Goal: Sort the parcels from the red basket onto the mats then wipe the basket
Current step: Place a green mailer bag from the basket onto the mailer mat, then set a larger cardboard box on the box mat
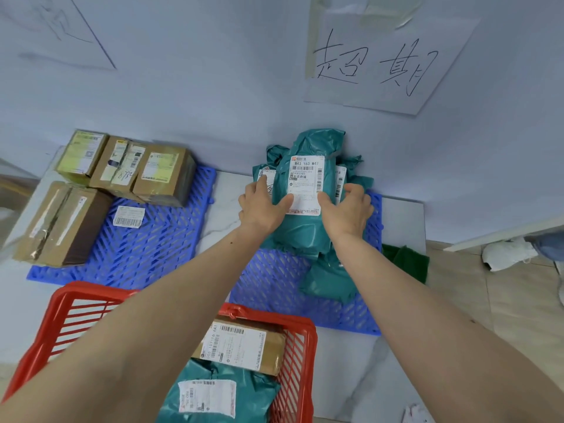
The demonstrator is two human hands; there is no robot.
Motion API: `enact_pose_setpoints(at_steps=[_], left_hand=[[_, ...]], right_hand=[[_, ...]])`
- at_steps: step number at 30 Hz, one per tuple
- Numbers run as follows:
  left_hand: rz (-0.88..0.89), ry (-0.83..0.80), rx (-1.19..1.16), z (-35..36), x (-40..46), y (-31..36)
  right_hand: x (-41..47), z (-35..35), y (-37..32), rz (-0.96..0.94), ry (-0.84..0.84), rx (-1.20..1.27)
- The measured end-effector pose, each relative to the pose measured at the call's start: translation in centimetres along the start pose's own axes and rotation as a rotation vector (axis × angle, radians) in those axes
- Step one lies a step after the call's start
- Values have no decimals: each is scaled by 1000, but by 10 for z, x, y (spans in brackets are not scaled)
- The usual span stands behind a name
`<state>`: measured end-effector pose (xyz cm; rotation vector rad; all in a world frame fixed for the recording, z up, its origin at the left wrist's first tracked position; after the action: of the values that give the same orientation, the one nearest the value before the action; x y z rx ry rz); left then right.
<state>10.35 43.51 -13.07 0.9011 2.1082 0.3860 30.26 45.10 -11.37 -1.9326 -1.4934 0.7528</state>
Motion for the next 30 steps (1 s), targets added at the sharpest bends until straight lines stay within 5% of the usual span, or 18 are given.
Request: enact_pose_setpoints(at_steps=[20,30], left_hand=[[181,74,-210,-99,-102,-122],[134,332,-346,-121,-149,-221]], right_hand=[[-178,18,-56,-149,104,155],[-263,33,-37,-169,86,200]])
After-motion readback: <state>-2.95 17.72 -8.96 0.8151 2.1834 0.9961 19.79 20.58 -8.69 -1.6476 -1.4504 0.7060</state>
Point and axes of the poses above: each hand's wrist, its own x-axis towards the middle knuckle, its own z-axis out of the palm, y = z × x, the point moved 8 cm from there along x, towards the middle knuckle, and after that the axes turned 14 degrees about -z, right-handed, at the moved point
